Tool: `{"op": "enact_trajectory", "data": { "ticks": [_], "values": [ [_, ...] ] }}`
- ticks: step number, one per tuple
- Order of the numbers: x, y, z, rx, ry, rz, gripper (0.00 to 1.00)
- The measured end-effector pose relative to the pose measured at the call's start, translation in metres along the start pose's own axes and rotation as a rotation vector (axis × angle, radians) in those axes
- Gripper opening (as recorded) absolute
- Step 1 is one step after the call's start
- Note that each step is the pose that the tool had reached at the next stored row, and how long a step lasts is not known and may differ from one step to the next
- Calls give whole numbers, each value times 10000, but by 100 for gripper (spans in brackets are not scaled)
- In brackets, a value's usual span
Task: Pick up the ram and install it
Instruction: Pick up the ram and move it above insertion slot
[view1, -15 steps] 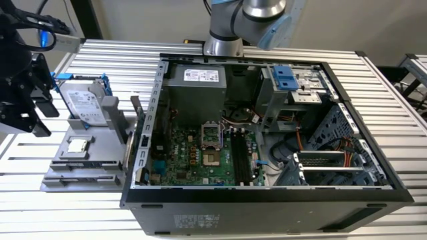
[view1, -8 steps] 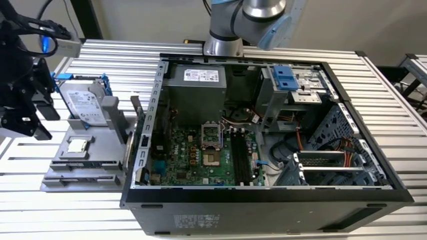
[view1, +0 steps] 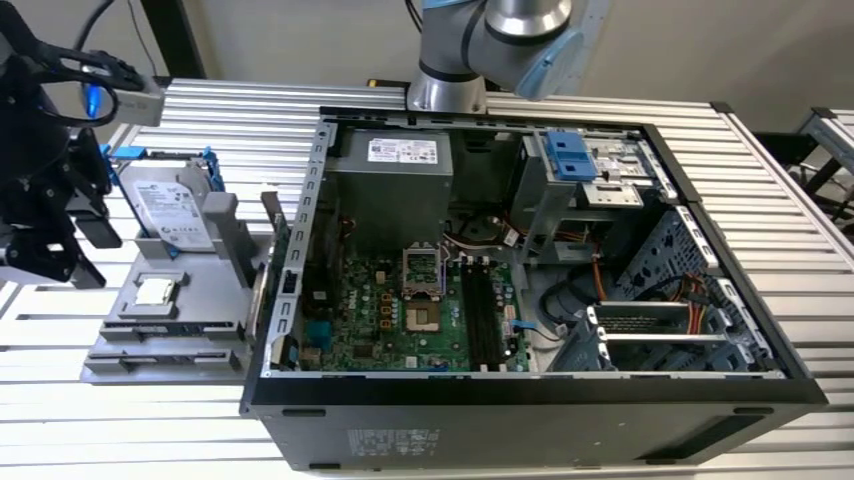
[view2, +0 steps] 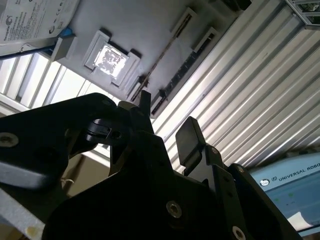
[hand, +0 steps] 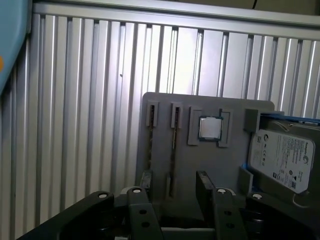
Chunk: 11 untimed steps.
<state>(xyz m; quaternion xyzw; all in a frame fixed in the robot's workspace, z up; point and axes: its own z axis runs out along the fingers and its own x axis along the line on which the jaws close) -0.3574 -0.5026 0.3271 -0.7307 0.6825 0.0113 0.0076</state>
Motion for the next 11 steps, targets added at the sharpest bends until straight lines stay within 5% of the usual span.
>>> {"op": "enact_trajectory", "data": {
  "ticks": [11],
  "values": [
    [12,0,94,-1,1,-1,100]
  ]
}}
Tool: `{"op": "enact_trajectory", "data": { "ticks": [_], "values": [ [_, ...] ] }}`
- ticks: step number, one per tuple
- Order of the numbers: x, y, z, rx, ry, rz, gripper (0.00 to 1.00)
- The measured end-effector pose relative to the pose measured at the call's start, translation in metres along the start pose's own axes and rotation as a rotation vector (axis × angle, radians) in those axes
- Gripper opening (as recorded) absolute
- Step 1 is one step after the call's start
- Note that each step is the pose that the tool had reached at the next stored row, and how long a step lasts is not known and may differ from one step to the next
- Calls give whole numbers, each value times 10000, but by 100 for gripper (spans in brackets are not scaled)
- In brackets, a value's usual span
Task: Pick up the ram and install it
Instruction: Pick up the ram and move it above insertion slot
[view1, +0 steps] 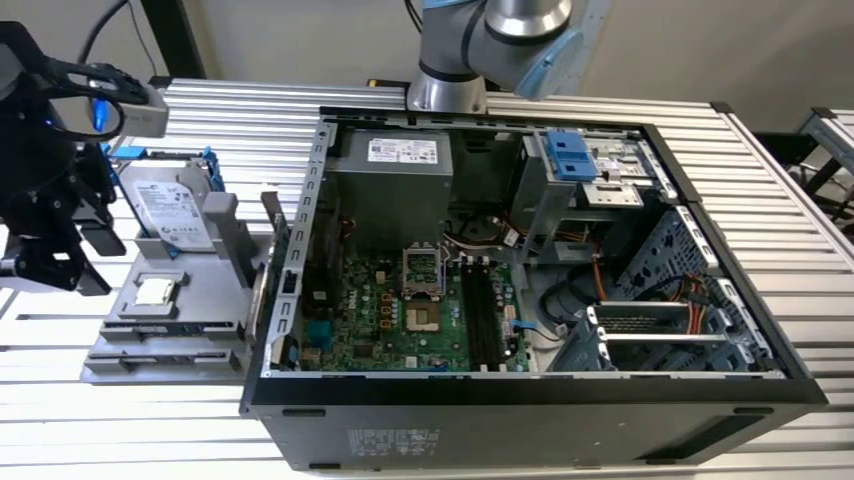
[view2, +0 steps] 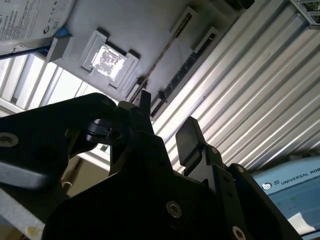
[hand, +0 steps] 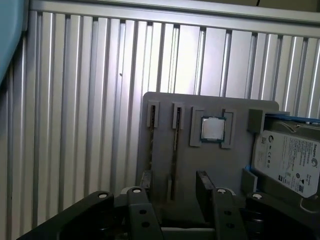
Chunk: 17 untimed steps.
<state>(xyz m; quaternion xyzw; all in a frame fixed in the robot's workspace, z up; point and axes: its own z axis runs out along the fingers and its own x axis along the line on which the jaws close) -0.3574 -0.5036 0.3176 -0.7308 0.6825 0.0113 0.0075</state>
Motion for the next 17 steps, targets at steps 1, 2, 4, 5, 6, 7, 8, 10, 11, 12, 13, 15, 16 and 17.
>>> {"op": "enact_trajectory", "data": {
  "ticks": [1,2,4,5,6,7,8,10,11,12,13,15,16,17],
  "values": [
    [0,0,8,0,0,0,100],
    [1,0,18,1,0,0,100],
    [2,0,34,0,1,0,100],
    [3,0,44,0,0,0,100],
    [3,0,52,0,0,0,100],
    [3,0,61,0,0,0,100],
    [4,0,70,0,0,0,100],
    [5,0,87,0,0,0,100],
    [6,-1,96,1,-1,0,100],
    [7,0,104,0,0,0,100],
    [7,0,113,0,0,5,100],
    [11,0,130,1,0,33,100],
    [13,0,138,1,0,54,100],
    [15,0,146,2,0,75,100]
  ]
}}
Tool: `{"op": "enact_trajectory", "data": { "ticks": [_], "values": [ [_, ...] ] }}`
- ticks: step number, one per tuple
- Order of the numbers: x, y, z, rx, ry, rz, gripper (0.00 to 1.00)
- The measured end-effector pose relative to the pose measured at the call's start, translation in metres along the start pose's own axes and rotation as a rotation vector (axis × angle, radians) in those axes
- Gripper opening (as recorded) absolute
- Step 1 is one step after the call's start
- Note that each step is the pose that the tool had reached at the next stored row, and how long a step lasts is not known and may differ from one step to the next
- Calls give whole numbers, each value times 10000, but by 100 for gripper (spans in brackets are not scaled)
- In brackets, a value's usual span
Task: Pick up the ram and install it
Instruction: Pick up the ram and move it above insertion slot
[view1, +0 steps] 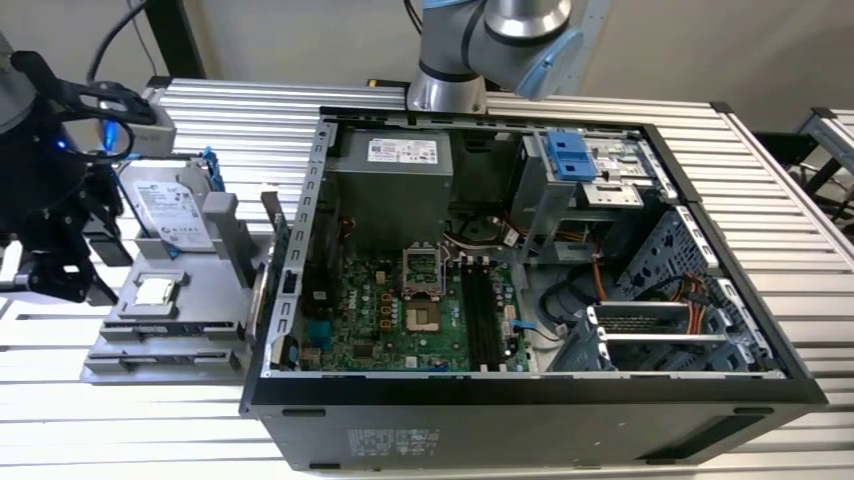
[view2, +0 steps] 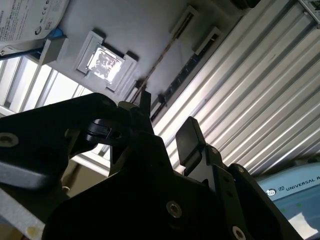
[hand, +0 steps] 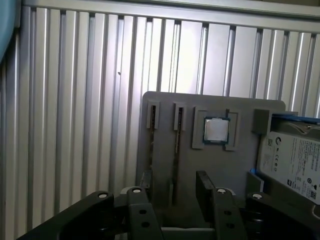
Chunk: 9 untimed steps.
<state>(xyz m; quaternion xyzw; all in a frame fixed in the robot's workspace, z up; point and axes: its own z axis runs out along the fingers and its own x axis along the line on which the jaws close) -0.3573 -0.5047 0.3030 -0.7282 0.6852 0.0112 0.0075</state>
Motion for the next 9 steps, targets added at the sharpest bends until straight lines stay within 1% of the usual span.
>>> {"op": "enact_trajectory", "data": {
  "ticks": [9],
  "values": [
    [21,1,69,1,-3,56,100]
  ]
}}
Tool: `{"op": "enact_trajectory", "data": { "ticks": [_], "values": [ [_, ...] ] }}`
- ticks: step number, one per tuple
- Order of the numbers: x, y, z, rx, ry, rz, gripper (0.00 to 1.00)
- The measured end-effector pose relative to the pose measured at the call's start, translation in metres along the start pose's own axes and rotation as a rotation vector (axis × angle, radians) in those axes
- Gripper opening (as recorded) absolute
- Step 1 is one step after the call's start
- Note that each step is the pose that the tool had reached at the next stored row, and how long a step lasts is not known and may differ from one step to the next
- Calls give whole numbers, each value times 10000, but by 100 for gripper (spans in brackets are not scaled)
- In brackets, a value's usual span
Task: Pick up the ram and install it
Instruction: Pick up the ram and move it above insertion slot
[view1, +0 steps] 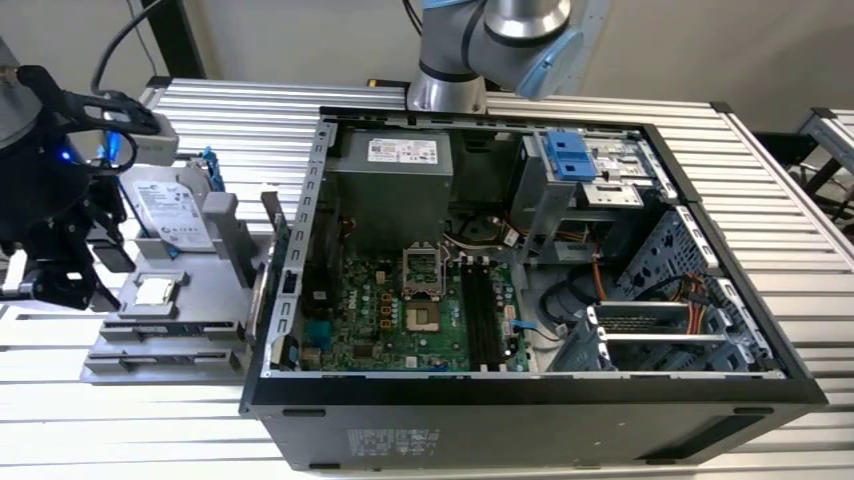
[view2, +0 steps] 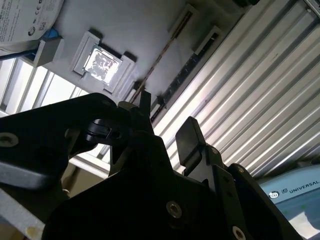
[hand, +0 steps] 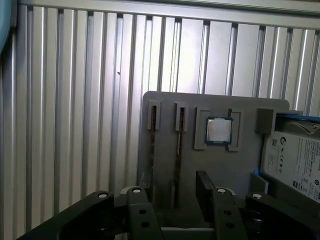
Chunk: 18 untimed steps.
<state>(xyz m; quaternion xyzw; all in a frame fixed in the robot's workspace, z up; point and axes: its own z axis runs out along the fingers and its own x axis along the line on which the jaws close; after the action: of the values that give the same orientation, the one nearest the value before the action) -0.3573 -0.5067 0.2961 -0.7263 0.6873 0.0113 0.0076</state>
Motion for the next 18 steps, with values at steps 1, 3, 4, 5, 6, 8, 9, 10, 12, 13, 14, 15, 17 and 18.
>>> {"op": "enact_trajectory", "data": {
  "ticks": [1,3,4,5,6,8,9,10,12,13,14,15,17,18],
  "values": [
    [3,0,8,-1,0,0,100],
    [12,1,23,-1,1,0,100],
    [16,0,31,0,0,0,100],
    [20,1,38,0,0,0,100],
    [25,1,46,1,0,0,100],
    [32,2,60,1,-1,1,100],
    [35,2,68,-1,0,1,100],
    [38,2,76,1,-1,0,100],
    [42,2,93,1,-1,0,100],
    [45,2,100,0,0,0,100],
    [47,2,109,1,-1,0,100],
    [48,2,118,1,-1,1,100],
    [50,2,133,0,0,2,100],
    [50,2,142,0,0,4,100]
  ]
}}
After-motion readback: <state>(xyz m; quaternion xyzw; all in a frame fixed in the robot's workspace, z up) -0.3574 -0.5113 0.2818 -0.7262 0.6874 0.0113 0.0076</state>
